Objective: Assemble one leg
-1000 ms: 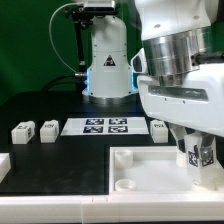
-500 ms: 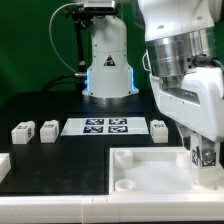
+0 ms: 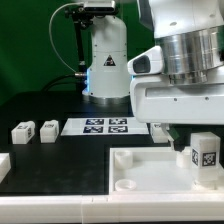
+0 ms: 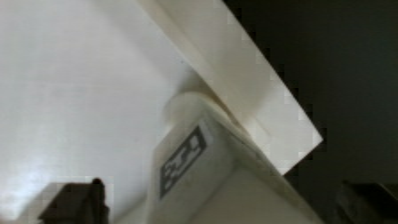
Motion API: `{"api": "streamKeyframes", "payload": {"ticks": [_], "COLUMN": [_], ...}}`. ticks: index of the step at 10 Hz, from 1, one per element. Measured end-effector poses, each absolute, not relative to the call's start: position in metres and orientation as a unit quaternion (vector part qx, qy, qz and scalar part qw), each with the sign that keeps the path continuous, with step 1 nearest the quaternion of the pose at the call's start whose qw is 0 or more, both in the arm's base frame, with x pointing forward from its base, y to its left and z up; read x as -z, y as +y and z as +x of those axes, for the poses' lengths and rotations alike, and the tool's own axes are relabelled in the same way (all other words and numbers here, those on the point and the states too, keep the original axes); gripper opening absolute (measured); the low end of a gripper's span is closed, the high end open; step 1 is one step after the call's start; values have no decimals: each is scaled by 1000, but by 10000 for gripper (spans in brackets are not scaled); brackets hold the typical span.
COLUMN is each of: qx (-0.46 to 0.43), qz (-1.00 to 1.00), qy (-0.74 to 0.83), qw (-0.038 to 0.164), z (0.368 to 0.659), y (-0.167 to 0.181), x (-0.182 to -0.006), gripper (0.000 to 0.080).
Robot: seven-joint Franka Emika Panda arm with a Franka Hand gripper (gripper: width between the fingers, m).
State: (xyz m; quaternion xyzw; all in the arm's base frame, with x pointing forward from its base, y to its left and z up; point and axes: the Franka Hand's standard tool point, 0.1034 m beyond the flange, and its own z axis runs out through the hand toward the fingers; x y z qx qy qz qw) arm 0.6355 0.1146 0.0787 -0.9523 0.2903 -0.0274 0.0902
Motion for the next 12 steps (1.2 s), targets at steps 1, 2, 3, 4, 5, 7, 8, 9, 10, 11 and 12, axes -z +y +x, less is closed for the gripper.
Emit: {"api": "streamKeyframes", "payload": {"ticks": [1, 2, 3, 4, 5, 7, 8, 9, 10, 11, 12], "qx": [30, 39, 43, 43, 41, 35, 32, 30, 23, 17, 5], "qz": [-961, -987, -995, -995, -995, -985, -977, -969, -948, -935, -890], "qy": [261, 140, 69, 68, 73, 157, 201, 237, 308, 348, 448], "qw": [89, 63, 53, 53, 53, 61, 64, 67, 71, 72, 84], "z": [635, 635, 638, 638, 637, 637, 637, 637, 637, 638, 637], "y": [115, 117, 125, 125, 124, 127, 126, 125, 124, 120, 118], "x": [-79, -80, -85, -85, -84, -84, -84, -83, -83, -84, -83], "gripper": [649, 649, 649, 649, 649, 369, 369, 317, 317, 316, 316]}}
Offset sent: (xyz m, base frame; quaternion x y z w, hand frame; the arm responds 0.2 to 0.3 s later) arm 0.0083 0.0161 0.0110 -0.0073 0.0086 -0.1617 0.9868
